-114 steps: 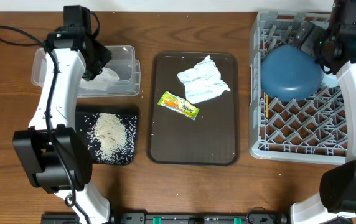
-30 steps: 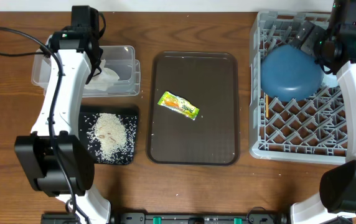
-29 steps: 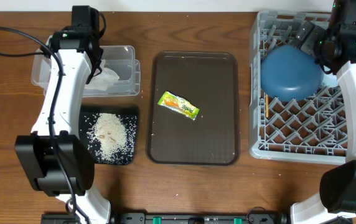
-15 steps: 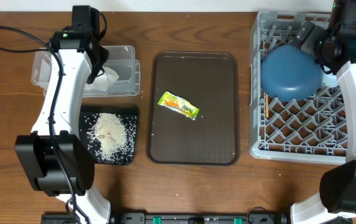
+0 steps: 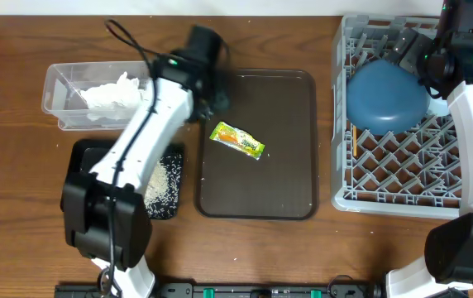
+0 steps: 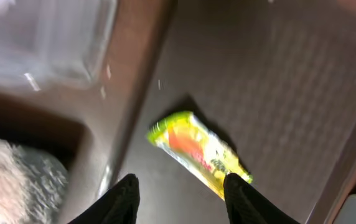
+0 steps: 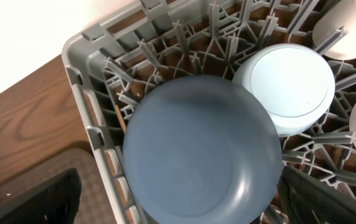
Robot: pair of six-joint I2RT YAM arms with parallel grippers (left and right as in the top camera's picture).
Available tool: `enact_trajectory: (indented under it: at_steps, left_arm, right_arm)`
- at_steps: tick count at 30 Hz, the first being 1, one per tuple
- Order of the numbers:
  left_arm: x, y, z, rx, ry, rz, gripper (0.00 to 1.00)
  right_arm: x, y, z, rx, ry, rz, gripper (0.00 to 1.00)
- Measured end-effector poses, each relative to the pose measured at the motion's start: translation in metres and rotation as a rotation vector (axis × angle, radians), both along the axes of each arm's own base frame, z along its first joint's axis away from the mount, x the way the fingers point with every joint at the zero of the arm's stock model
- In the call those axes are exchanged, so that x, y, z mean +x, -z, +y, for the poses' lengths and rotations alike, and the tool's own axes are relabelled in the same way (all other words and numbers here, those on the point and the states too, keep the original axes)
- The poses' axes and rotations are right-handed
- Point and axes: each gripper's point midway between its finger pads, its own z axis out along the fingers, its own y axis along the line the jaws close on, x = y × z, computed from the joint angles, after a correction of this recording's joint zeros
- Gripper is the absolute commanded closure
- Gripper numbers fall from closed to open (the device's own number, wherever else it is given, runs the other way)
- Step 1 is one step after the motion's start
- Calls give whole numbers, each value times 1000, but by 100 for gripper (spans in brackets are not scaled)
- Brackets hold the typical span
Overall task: Sort waste into correct bins and load items into the dishwasher rack
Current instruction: 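Reach the left gripper to the yellow snack wrapper and grasp it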
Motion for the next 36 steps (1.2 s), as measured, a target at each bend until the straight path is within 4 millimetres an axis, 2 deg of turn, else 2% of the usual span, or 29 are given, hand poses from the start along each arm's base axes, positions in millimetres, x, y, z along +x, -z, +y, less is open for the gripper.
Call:
enact_trajectory:
  at_steps: [5,10,17,22,30,36]
  left_arm:
    - [-30,38,-2,-23,-285,114,44]
    - [-29,66,-16,-106,-473,85,44]
    - [-24,76,-34,-179,-559,54,44]
    - [-24,83,-35,-188,-617,68,44]
    - [-33,111,-40,-160,-648,135,44]
    - [-37,122,-44,-148,-650,159,44]
  right_arm:
    - [0,0,0,0,0,0,1]
    - [0,0,0,0,0,0,1]
    - [0,0,0,0,0,0,1]
    - [0,0,0,0,-1,0,1]
    - [0,0,0,0,0,0,1]
    - [0,0,0,0,0,0,1]
